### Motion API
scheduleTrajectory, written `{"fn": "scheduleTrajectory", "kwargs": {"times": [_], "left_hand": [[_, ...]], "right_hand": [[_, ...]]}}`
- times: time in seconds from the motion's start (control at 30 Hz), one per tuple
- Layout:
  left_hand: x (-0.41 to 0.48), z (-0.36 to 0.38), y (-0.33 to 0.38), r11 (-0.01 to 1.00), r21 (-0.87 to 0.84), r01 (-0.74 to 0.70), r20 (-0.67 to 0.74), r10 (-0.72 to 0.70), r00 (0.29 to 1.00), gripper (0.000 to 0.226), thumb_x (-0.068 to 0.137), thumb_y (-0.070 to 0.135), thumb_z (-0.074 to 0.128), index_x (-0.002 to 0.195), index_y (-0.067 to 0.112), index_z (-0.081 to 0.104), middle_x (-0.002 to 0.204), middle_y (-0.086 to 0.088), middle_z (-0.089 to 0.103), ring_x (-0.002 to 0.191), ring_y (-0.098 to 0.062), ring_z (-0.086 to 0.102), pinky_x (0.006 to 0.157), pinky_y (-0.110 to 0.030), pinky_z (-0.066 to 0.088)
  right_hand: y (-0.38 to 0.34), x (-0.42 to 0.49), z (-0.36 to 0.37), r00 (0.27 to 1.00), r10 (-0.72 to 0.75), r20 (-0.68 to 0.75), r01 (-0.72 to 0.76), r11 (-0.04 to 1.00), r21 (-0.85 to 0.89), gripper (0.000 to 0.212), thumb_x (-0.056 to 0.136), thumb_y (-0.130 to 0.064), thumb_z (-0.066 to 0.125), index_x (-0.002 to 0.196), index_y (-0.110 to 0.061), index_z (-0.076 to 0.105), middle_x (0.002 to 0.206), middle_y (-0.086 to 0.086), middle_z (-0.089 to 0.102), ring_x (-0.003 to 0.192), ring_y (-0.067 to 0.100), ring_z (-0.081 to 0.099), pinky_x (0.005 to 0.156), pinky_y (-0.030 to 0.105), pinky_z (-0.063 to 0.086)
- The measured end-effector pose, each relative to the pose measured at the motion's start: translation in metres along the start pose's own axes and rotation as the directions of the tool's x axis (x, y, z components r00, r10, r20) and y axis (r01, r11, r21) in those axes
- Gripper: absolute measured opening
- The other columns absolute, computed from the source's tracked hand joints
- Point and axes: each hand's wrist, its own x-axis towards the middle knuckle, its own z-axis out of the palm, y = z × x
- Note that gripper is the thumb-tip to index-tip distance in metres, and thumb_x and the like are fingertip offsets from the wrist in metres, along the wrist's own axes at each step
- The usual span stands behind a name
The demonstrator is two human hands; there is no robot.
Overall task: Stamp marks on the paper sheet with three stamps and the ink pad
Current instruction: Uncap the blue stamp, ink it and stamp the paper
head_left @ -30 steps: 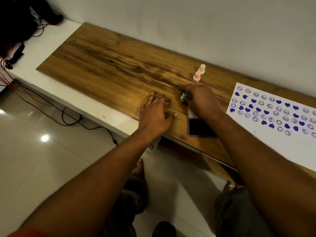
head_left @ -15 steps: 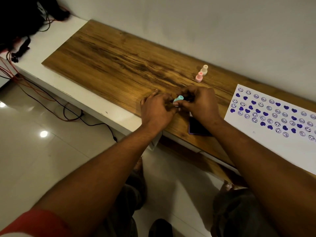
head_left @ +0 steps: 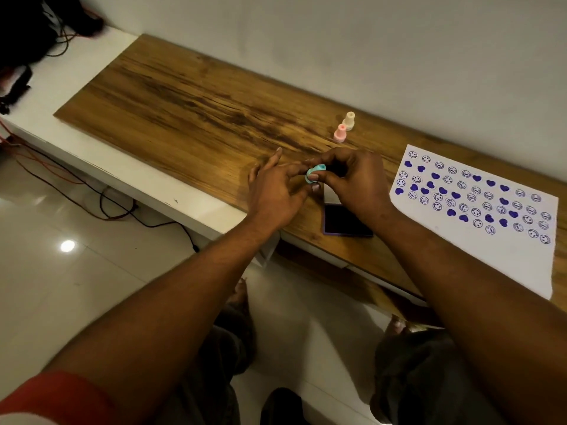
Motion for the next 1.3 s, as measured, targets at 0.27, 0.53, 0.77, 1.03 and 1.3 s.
{"fn": "scheduleTrajectory", "kwargs": {"times": [0.27,0.53,0.77,1.03,1.3], "left_hand": [[0.000,0.008,-0.006,0.996,0.080,0.042,0.032,-0.044,0.999,0.044,0.085,0.062,0.074,0.123,0.040,0.074,0.144,0.015,0.064,0.157,-0.023,0.026,0.122,-0.052,0.014],[-0.009,0.018,-0.017,0.992,0.122,-0.009,0.073,0.000,0.997,0.043,0.089,0.059,0.072,0.129,0.043,0.071,0.162,0.013,0.046,0.161,-0.025,0.011,0.124,-0.060,0.008],[-0.005,0.021,-0.015,0.994,0.110,0.006,0.072,-0.014,0.997,0.045,0.089,0.057,0.073,0.131,0.044,0.069,0.163,0.013,0.042,0.161,-0.025,0.010,0.125,-0.059,0.007],[-0.003,0.019,-0.015,0.995,0.104,0.014,0.095,-0.024,0.995,0.050,0.087,0.059,0.074,0.134,0.043,0.068,0.164,0.014,0.041,0.161,-0.026,0.010,0.125,-0.058,0.005],[-0.003,0.014,-0.007,0.992,0.120,0.038,0.114,-0.052,0.992,0.062,0.086,0.057,0.077,0.143,0.037,0.061,0.165,0.013,0.041,0.161,-0.025,0.009,0.126,-0.054,0.006]], "right_hand": [[0.018,-0.008,-0.040,0.996,0.085,0.031,-0.084,0.995,-0.058,0.032,0.082,-0.027,0.087,0.112,-0.019,0.081,0.104,-0.008,0.079,0.092,0.004,0.072,0.082,0.021,0.059],[0.030,-0.049,-0.046,0.989,0.001,0.150,0.027,0.981,-0.190,0.032,0.083,-0.031,0.088,0.112,-0.028,0.076,0.108,-0.011,0.077,0.097,0.001,0.072,0.079,0.018,0.058],[0.035,-0.059,-0.038,0.979,-0.105,0.174,0.159,0.928,-0.337,0.021,0.085,-0.028,0.086,0.103,-0.022,0.078,0.105,0.003,0.080,0.095,0.018,0.076,0.075,0.020,0.052],[0.037,-0.058,-0.035,0.971,-0.151,0.184,0.209,0.913,-0.350,0.018,0.087,-0.029,0.084,0.102,-0.021,0.078,0.104,0.003,0.080,0.095,0.018,0.075,0.077,0.029,0.059],[0.040,-0.067,-0.030,0.976,-0.143,0.161,0.189,0.927,-0.324,0.018,0.091,-0.028,0.081,0.107,-0.021,0.076,0.108,0.002,0.079,0.098,0.016,0.074,0.077,0.021,0.054]]}}
